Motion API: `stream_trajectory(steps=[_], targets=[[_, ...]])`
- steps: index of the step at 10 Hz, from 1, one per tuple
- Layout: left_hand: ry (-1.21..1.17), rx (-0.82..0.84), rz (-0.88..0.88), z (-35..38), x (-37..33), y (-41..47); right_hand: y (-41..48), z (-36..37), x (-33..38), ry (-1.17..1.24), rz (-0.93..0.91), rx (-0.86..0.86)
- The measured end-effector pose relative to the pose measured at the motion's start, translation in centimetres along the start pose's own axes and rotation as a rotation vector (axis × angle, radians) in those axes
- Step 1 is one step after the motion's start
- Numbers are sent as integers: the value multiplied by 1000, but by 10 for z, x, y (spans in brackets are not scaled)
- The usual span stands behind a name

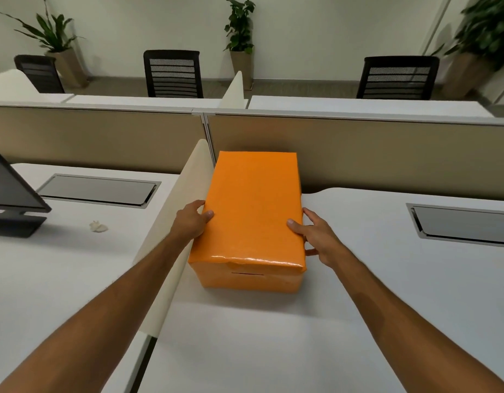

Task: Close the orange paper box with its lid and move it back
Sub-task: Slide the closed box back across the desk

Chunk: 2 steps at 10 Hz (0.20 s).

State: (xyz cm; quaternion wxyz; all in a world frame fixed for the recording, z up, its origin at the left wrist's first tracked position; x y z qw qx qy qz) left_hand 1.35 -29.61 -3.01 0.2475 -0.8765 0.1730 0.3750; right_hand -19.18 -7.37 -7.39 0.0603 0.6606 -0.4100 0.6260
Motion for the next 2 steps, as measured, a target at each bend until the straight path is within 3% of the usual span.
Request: stream_trajectory(steps=[2], targets=[[296, -216, 206, 12, -21, -34, -21, -20, 9, -230, -92, -167]])
Point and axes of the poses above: each hand's wrist, its own y-axis towards the middle knuckle, its own z-axis out of the palm, x = y × z, the point moved 2 cm from there along y, towards the middle knuckle, and after that the axes turned 4 degrees about -y, right-handed, at the moved point
